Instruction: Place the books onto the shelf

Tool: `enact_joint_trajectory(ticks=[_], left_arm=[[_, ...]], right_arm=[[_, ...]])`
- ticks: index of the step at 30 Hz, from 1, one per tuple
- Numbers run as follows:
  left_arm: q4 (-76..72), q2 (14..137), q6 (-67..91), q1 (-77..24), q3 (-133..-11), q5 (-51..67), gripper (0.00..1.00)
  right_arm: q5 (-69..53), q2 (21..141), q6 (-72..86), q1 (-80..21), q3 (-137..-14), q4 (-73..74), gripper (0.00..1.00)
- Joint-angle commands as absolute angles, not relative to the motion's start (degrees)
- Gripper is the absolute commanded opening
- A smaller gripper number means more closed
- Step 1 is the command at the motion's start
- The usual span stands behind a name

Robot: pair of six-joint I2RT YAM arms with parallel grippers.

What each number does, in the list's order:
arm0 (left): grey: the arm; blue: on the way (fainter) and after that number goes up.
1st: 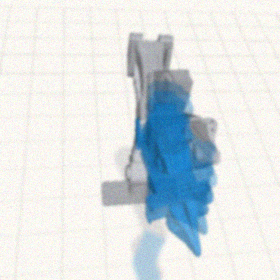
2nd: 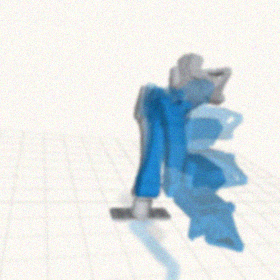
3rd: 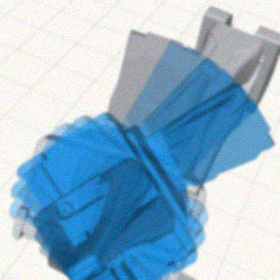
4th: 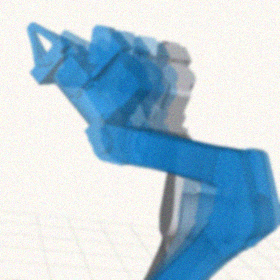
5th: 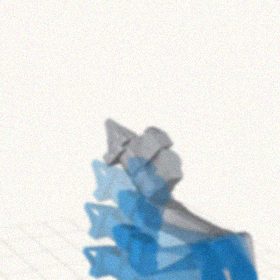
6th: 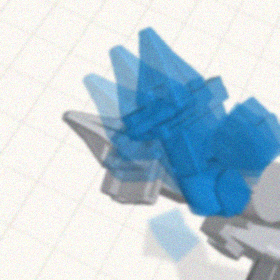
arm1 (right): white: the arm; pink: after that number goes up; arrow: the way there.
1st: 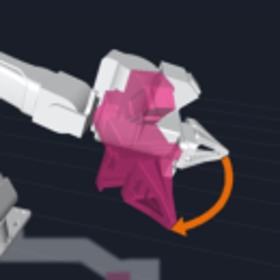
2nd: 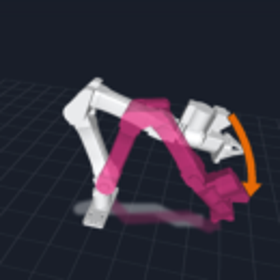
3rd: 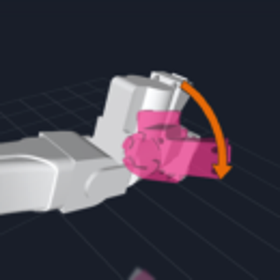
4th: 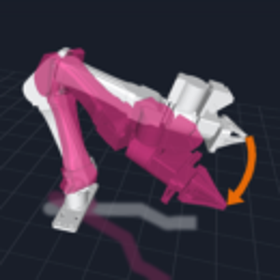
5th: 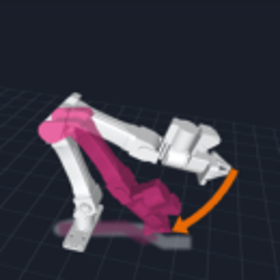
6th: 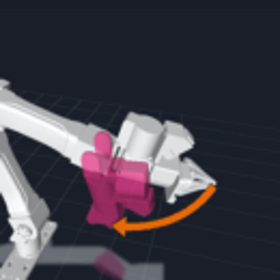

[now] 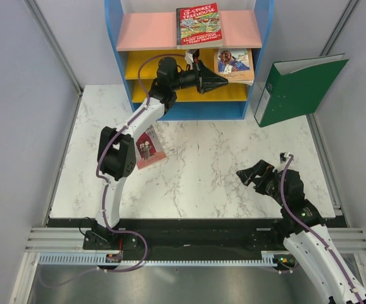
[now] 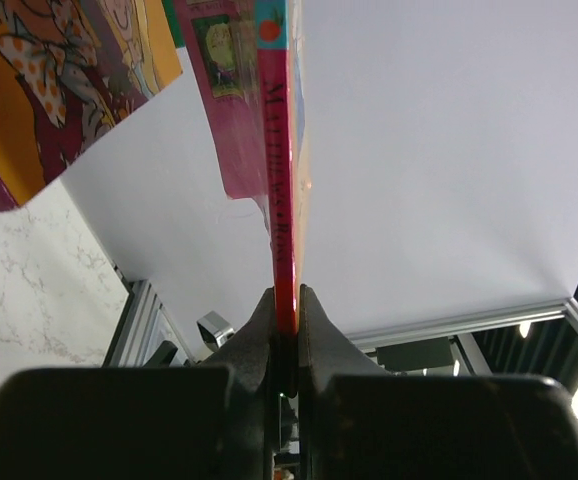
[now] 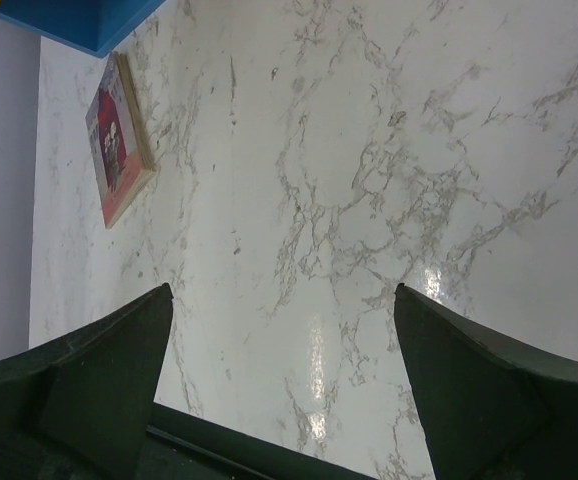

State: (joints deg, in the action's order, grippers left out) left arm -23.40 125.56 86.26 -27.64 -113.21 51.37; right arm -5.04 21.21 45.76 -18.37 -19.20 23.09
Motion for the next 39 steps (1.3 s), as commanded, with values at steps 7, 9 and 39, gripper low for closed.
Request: enact_joint_trajectory(ticks=[7,9,39], left_arm=[[-18.7,134.4,92.8,-26.9,-128.0,52.4,0.02],[-18.3,136.2,93.3,-26.8,-129.8,52.4,0.02],[-9.9,131.9,88.5,-26.9,-124.5,53.7,0.57]], right_arm=[[-4.2,22.2,46.3,-18.5,-19.1,21.0,0.98],[-4.2,22.3,46.3,-18.5,-19.1,21.0,0.98],[-4.6,22.0,47.0,-18.5,-18.6,21.0,0.98]])
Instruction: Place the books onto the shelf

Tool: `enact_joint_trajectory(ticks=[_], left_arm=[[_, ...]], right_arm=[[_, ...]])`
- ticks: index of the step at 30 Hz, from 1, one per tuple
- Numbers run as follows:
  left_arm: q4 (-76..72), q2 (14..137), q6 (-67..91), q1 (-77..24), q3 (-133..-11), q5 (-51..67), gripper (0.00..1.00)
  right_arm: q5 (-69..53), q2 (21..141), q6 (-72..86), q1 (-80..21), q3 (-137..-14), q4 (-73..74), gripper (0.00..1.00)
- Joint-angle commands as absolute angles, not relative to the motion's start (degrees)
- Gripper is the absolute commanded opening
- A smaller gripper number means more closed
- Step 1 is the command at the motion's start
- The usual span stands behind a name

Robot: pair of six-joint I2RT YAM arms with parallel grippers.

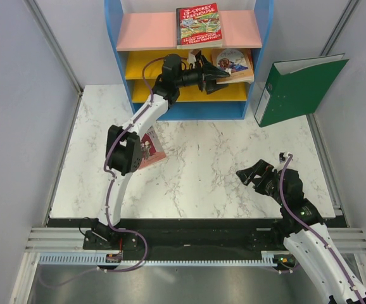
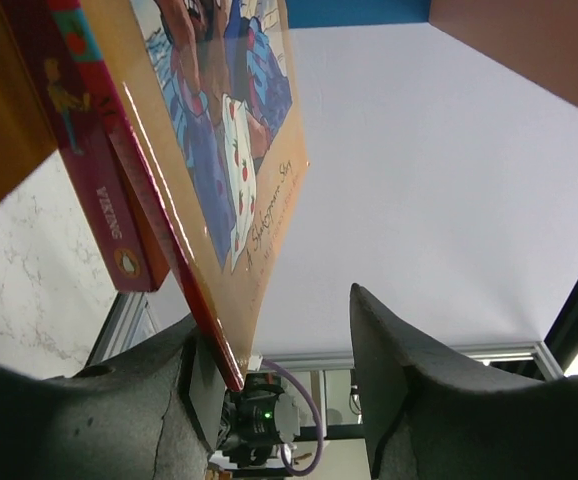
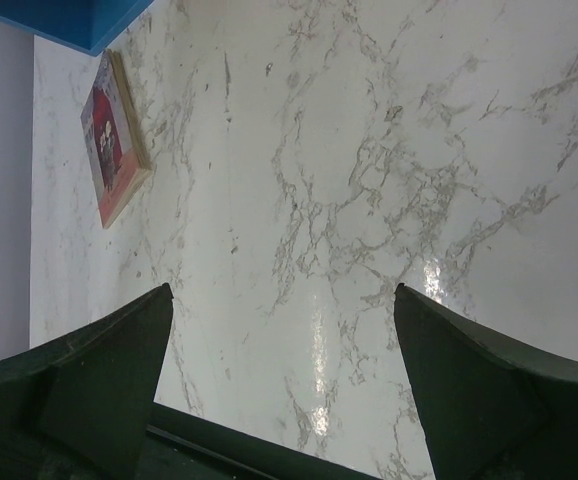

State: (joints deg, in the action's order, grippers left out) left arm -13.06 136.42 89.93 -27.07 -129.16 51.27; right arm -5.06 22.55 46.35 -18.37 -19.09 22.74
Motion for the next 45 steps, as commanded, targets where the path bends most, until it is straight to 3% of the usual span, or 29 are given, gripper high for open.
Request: enact_joint_trajectory(ticks=[1,9,14,23,45], left_arm=[[-9.8,131.0,88.3,-26.9,-122.5,53.9,0.57],[9.4,126.9,72.6,-26.8,-120.3,51.5,0.57],[13.7,124.5,66.7,-26.8,-117.4,48.9,0.52],[11.1,122.9,66.5,-25.8,-115.5,43.5,0.48],[-7.4,122.9,75.1,-25.7,-111.3,44.7,0.46]], right_arm=[[-4.5,21.9,47.0,-18.5,-18.6,21.0,0.98],[-4.5,21.4,47.1,-18.5,-18.5,21.3,0.98],[-4.5,21.4,47.1,-18.5,-18.5,21.4,0.98],[-4.4,21.6,47.2,-18.5,-18.5,21.4,0.98],[-4.4,22.8,47.2,-18.5,-18.5,21.0,0.98]])
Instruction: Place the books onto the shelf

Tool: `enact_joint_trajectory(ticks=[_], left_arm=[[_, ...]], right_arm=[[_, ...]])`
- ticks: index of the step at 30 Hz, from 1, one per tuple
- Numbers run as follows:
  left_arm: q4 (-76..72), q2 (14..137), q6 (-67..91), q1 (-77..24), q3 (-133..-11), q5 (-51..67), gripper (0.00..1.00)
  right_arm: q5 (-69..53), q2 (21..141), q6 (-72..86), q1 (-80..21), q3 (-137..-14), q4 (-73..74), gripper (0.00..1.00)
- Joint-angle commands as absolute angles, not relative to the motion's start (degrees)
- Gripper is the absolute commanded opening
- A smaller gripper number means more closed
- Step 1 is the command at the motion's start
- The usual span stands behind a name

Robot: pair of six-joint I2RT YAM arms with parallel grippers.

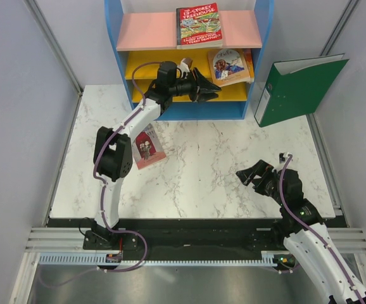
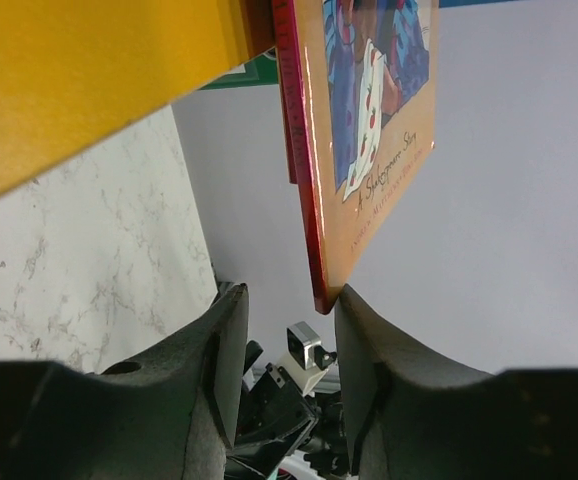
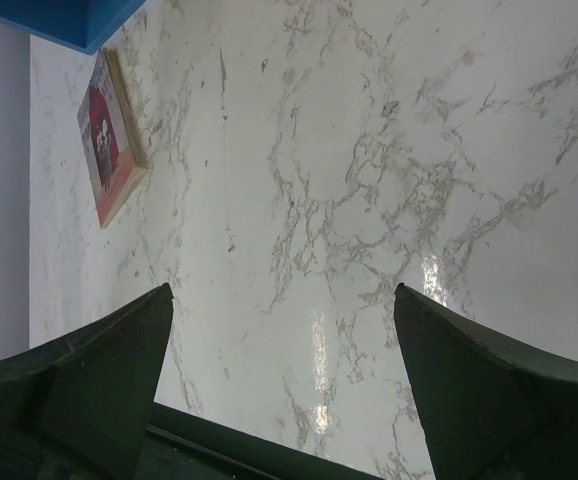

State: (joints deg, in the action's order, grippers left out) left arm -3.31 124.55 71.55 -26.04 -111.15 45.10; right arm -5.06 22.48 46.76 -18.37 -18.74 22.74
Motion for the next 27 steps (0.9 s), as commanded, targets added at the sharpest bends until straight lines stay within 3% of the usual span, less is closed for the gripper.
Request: enact_joint_trajectory(ticks=[1,10,13,14,17,27], left_arm=[[-8.5,123.0,75.8,-25.7,-111.5,44.6,0.46],[-13.0,123.7,78.8,-25.7,-110.7,42.7,0.45],[-12.9,123.8,79.5,-25.7,-110.7,41.0,0.33],[-12.9,124.3,79.5,-25.8,-111.0,40.7,0.21],[-12.9,124.3,79.8,-25.8,-111.1,39.3,0.02],[-8.9,129.4,78.3,-26.4,-122.6,43.7,0.02]], right_arm=[[-4.5,22.8,47.1,-18.5,-18.5,21.0,0.98],[-4.5,23.3,47.1,-18.5,-18.4,20.7,0.98],[-4.6,23.5,47.1,-18.5,-18.5,20.7,0.98],[-4.5,23.4,47.1,-18.5,-18.5,20.7,0.98],[-4.7,23.4,47.2,-18.5,-18.5,20.7,0.98],[-4.7,24.5,47.2,-18.5,-18.4,20.3,0.98]])
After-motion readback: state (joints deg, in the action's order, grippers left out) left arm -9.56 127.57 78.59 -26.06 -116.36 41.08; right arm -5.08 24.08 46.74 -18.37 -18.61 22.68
